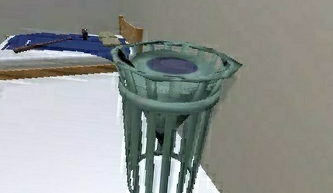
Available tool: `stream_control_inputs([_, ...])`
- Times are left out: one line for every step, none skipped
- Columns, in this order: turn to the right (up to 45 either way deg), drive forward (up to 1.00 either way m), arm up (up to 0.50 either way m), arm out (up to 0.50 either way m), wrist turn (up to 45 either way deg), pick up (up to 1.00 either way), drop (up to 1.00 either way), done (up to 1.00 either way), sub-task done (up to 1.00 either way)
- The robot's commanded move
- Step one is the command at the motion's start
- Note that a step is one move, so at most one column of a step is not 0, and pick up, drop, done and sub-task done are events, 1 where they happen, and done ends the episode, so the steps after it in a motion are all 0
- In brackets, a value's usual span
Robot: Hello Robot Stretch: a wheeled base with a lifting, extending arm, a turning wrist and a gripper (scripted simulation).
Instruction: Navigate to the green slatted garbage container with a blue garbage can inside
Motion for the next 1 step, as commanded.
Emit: stream_control_inputs([0.0,0.00,0.00,0.00,0.0,0.00,0.00,1.00,0.00])
